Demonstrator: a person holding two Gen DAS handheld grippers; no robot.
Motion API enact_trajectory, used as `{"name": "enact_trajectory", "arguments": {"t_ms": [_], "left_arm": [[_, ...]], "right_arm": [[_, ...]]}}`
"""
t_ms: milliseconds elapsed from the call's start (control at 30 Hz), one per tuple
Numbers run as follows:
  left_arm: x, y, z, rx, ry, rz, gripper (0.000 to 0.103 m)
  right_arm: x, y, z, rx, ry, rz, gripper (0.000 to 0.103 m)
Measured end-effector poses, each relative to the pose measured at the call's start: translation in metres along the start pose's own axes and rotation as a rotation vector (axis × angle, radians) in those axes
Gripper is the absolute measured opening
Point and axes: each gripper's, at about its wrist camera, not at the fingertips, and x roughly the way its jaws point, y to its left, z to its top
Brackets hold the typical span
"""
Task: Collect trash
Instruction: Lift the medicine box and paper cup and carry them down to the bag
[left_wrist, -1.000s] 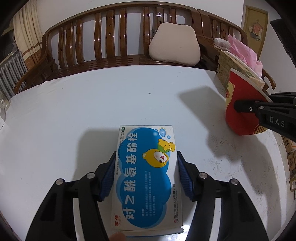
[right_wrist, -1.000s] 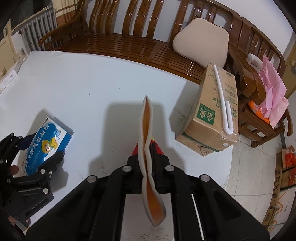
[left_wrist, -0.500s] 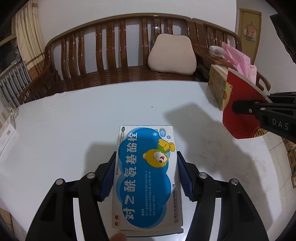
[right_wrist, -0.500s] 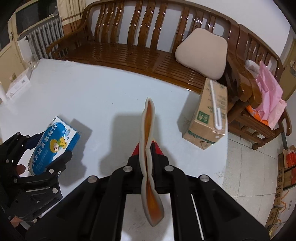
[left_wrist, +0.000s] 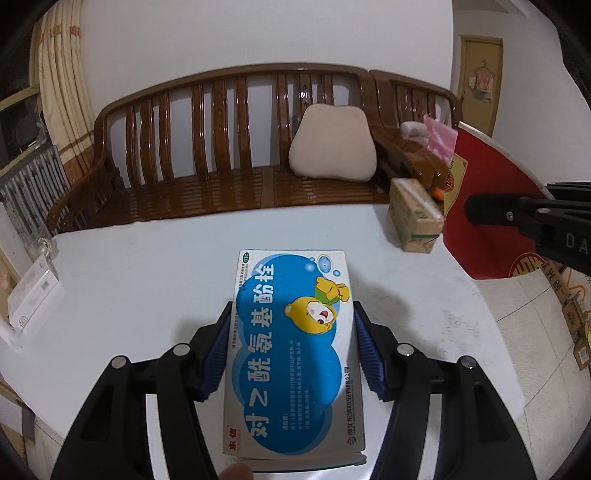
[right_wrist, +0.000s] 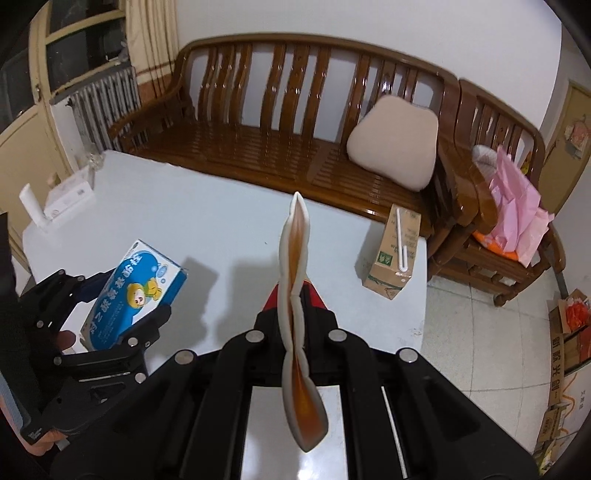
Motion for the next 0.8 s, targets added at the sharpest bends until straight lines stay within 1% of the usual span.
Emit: {"name": "enact_trajectory", "arguments": {"t_ms": [200, 500, 600, 700, 800], "left_arm": [[-0.039, 0.007, 0.003, 0.011, -0.030, -0.018, 0.059], [-0.093, 0.021, -0.005, 0.025, -0.063, -0.049, 0.059], [-0.109, 0.023, -0.013, 0.035, -0.073, -0.066, 0.059], [-0.128, 0.027, -0.023, 0.034, -0.082, -0.107, 0.059], [-0.145, 0.030, -0.034, 0.044, -0.095, -0.128, 0.059]], "right_arm": [[-0.053, 0.017, -0.002, -0.004, -0.047, -0.004, 0.005], [-0.112, 0.040, -0.015, -0.004, -0.094, -0.013, 0.005], [-0.134, 0.049, -0.022, -0.007, -0.114, -0.019, 0.005], [-0.153, 0.056, -0.031, 0.003, -0.135, -0.035, 0.005], [-0.171, 0.060, -0.043, 0.029, -0.155, -0.023, 0.005]]}}
